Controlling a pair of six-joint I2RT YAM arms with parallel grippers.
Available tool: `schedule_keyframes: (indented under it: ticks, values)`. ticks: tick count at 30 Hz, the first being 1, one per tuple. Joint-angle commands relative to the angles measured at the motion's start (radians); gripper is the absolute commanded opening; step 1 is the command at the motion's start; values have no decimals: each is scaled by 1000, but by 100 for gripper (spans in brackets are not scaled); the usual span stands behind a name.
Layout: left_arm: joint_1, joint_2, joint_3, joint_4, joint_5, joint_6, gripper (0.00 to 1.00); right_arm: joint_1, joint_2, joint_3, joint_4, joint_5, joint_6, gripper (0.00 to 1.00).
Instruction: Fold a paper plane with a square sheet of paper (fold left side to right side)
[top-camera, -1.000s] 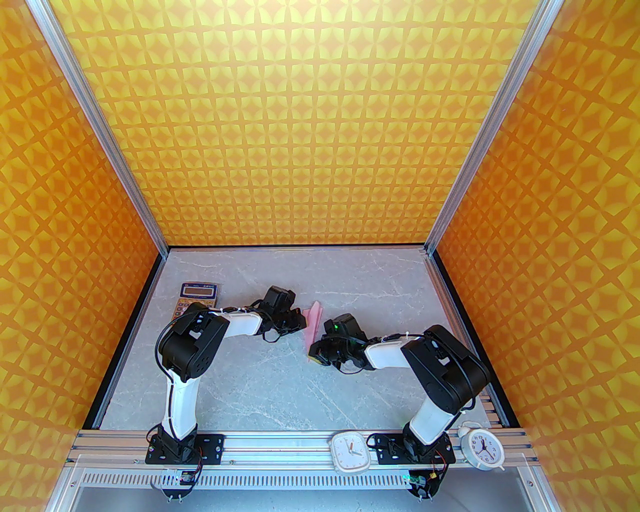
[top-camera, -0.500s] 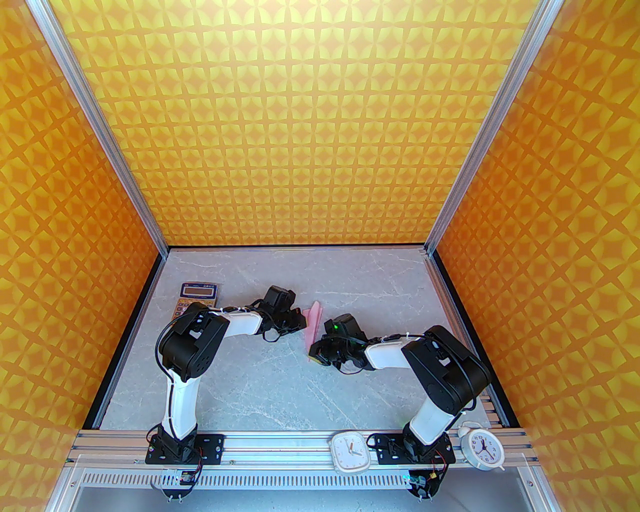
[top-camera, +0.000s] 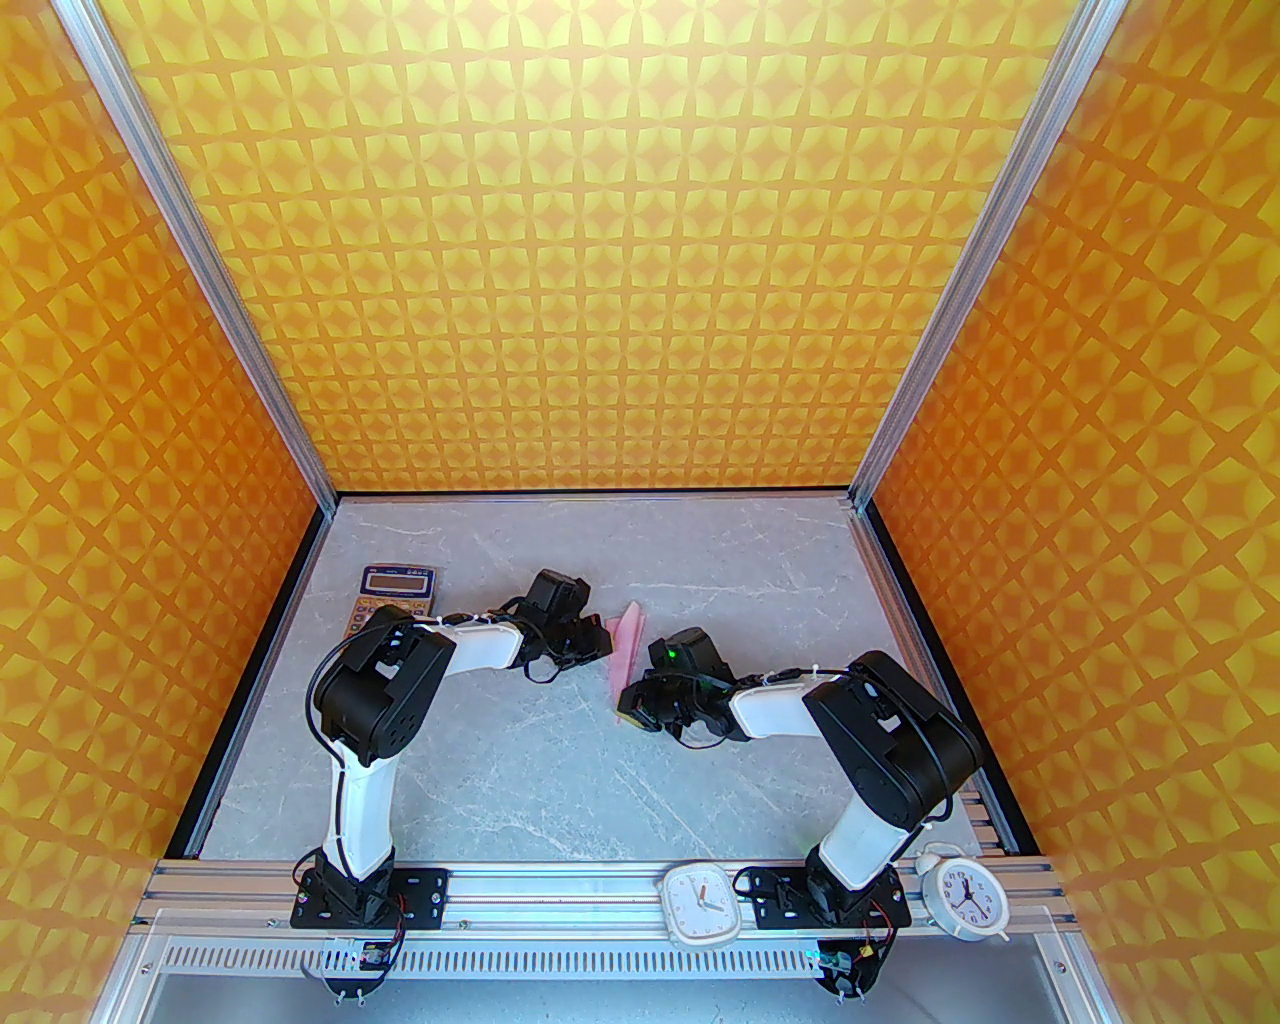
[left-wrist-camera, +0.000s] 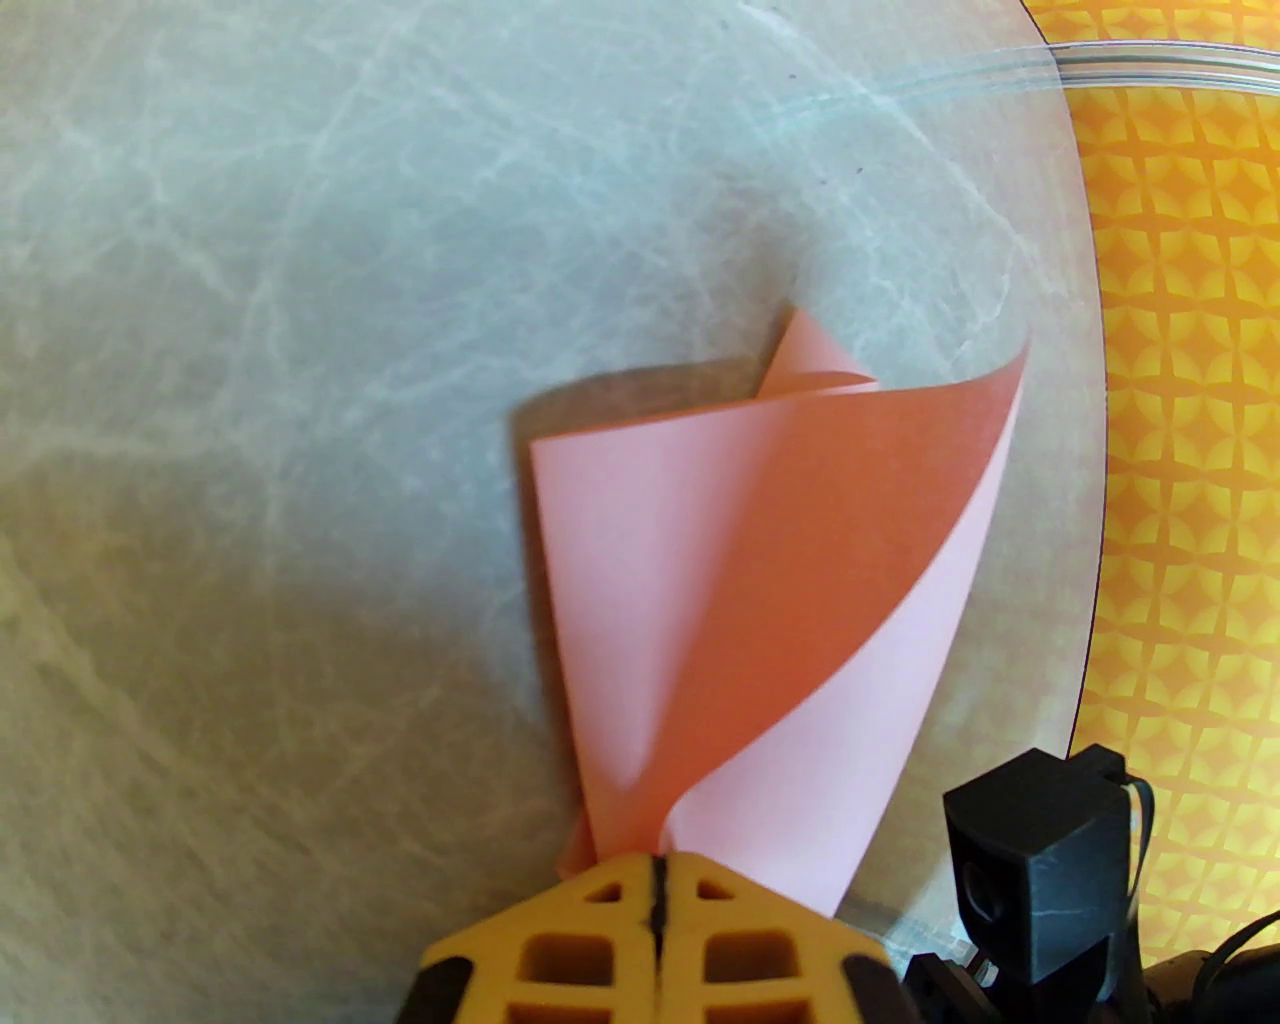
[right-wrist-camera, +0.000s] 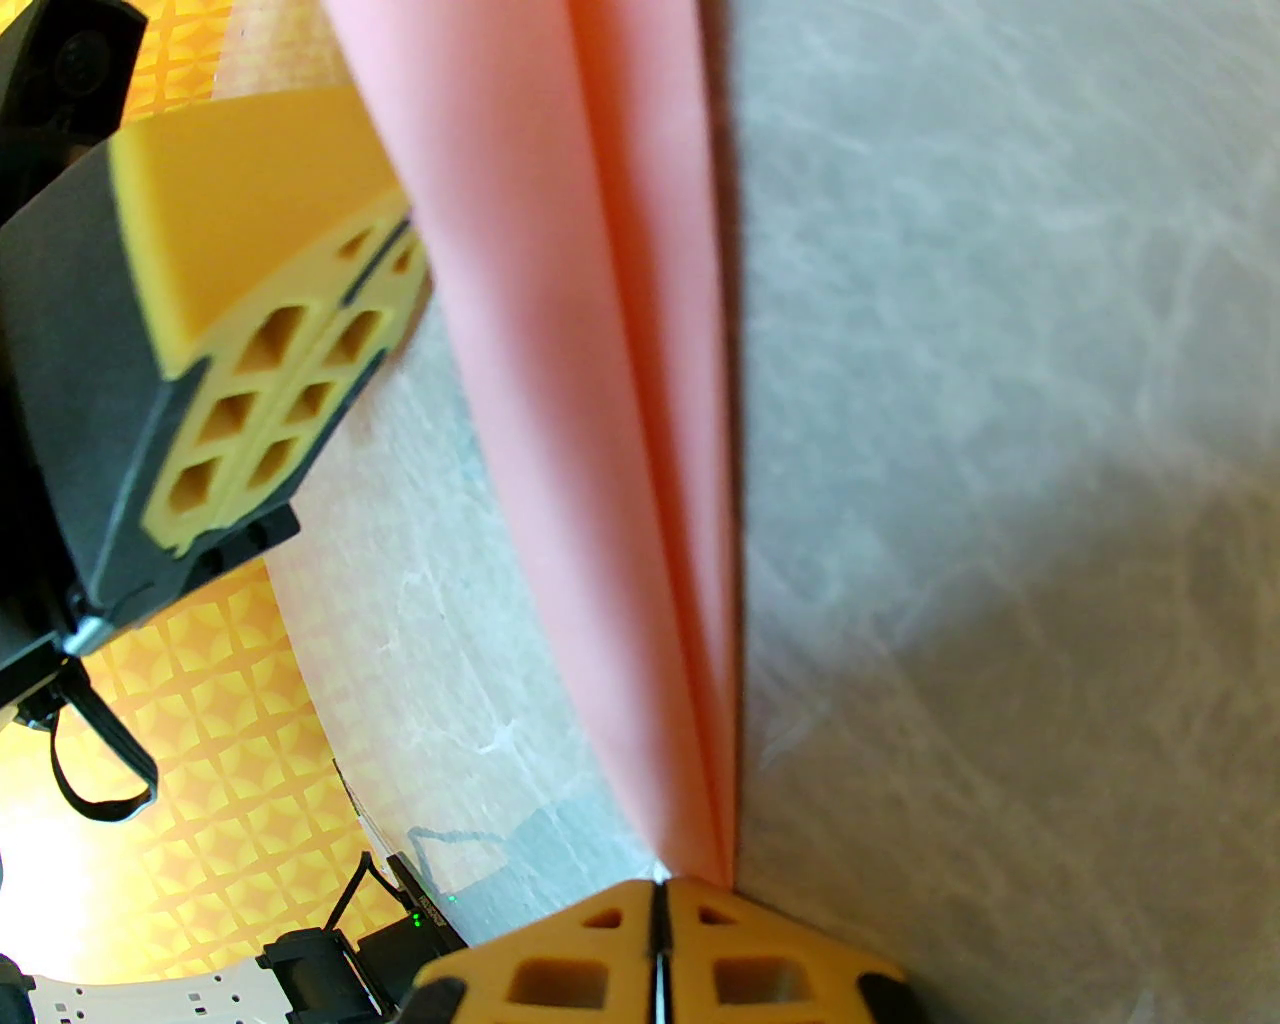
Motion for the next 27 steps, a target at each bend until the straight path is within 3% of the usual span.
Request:
schedule_keyframes:
  ticks: [1,20,27]
  values:
    - [8,-18,6,-23,-23,17,0,-10,28,-50,-155,119,4,9]
    - [2,69,30,-35,-23,21,0,-9,20,-47,-152,115,2,9]
    - [-9,82,40,-60,-29,33,0,-10,-51,-31,-43,41,-28,11]
